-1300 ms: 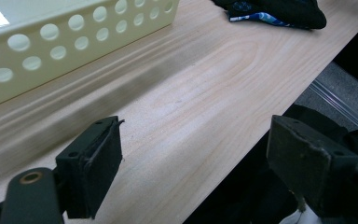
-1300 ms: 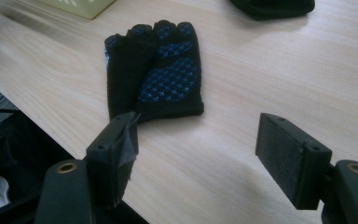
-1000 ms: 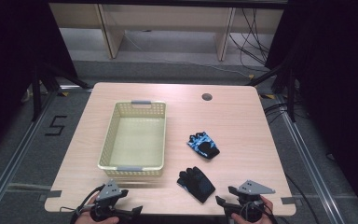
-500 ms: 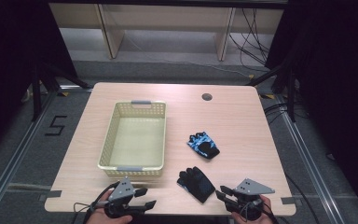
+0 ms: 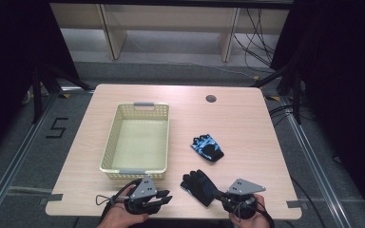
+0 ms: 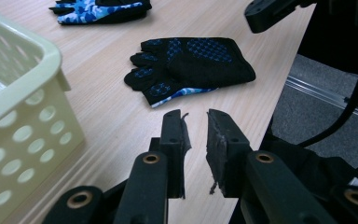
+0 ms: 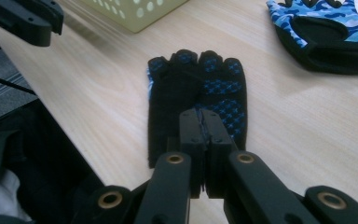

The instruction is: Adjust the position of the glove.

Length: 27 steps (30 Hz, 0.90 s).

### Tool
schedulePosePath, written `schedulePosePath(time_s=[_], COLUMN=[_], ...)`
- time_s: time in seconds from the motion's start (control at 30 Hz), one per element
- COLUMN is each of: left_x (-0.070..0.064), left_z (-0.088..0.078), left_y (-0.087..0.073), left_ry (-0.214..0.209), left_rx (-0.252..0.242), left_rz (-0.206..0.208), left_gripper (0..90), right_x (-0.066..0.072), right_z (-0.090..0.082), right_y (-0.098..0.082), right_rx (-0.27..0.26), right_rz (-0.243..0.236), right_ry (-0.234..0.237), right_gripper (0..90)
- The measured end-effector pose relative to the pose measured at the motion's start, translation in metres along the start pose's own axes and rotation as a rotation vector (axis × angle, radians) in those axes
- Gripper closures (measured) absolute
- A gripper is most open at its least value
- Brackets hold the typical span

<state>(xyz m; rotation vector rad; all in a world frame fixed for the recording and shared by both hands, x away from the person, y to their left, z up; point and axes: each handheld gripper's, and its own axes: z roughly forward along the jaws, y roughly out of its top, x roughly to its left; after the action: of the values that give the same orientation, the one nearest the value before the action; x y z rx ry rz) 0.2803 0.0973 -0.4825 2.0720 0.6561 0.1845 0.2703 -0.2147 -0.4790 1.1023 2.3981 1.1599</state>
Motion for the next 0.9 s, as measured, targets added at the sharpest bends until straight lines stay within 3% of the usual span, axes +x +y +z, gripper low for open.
schedulePosePath(time_s=[0.1,0.13,0.17,0.27,0.33,0.37,0.43,0.47,0.5,0.53,0.57,0.6,0.63,0.67,0.7,0.77,0.8,0.83,0.87,0.9], left_x=[0.002,0.003,0.002,0.003,0.002,0.003,0.006,0.005,0.004,0.004,0.005,0.004,0.003,0.002,0.003,0.002,0.002,0.003,0.003,0.002], left_z=[0.005,0.006,0.008,0.011,0.013,0.013,0.012,0.014,0.014,0.014,0.014,0.014,0.014,0.016,0.015,0.016,0.016,0.017,0.016,0.018], left_y=[0.003,0.004,0.004,0.005,0.004,0.004,0.005,0.004,0.004,0.004,0.005,0.005,0.005,0.005,0.005,0.005,0.004,0.005,0.005,0.004], left_ry=[-0.009,-0.01,-0.023,-0.025,-0.02,-0.017,-0.014,-0.023,-0.022,-0.022,-0.02,-0.026,-0.039,-0.019,-0.021,-0.021,-0.019,-0.027,-0.027,-0.022], left_rx=[0.012,0.018,0.019,0.019,0.014,0.024,0.03,0.008,0.016,0.016,0.026,0.017,0.036,0.008,0.022,0.026,0.02,0.024,0.039,0.017], left_rz=[0.011,0.019,0.001,0.012,-0.02,-0.011,0.02,-0.002,-0.027,-0.027,0.007,0.004,-0.024,-0.007,0.005,0.005,0.004,0.026,0.012,0.014], left_gripper=[75.8,75.8,75.8,74.7,74.7,74.7,74.1,73.8,73.6,73.6,73.6,74.4,74.4,75.2,76.8,80.9,82.8,84.9,86.1,86.4], right_x=[-0.006,-0.006,-0.01,-0.016,-0.017,-0.017,-0.022,-0.023,-0.025,-0.025,-0.025,-0.028,-0.028,-0.027,-0.028,-0.025,-0.026,-0.024,-0.021,-0.021], right_z=[0.006,0.008,0.011,0.018,0.02,0.021,0.026,0.027,0.03,0.03,0.031,0.032,0.032,0.032,0.033,0.032,0.032,0.031,0.032,0.031], right_y=[0.003,0.004,0.006,0.011,0.012,0.013,0.014,0.015,0.016,0.016,0.016,0.017,0.017,0.017,0.018,0.018,0.018,0.017,0.017,0.017], right_rx=[0.011,0.028,0.018,0.036,0.035,0.051,0.044,0.053,0.064,0.064,0.066,0.068,0.068,0.08,0.086,0.103,0.097,0.103,0.079,0.077], right_rz=[-0.012,0.02,-0.014,-0.02,-0.025,-0.001,-0.031,-0.033,-0.023,-0.023,-0.011,-0.03,-0.03,-0.012,-0.033,-0.025,-0.044,-0.025,-0.001,-0.025], right_ry=[-0.012,-0.007,-0.01,-0.018,-0.024,-0.025,-0.032,-0.032,-0.029,-0.029,-0.034,-0.036,-0.036,-0.036,-0.037,-0.03,-0.029,-0.013,-0.002,0.009], right_gripper=[89.6,89.5,89.4,89.4,89.4,89.4,89.4,89.4,89.3,89.3,88.8,88.8,88.8,90.0,90.0,90.0,90.0,90.0,90.0,90.0])
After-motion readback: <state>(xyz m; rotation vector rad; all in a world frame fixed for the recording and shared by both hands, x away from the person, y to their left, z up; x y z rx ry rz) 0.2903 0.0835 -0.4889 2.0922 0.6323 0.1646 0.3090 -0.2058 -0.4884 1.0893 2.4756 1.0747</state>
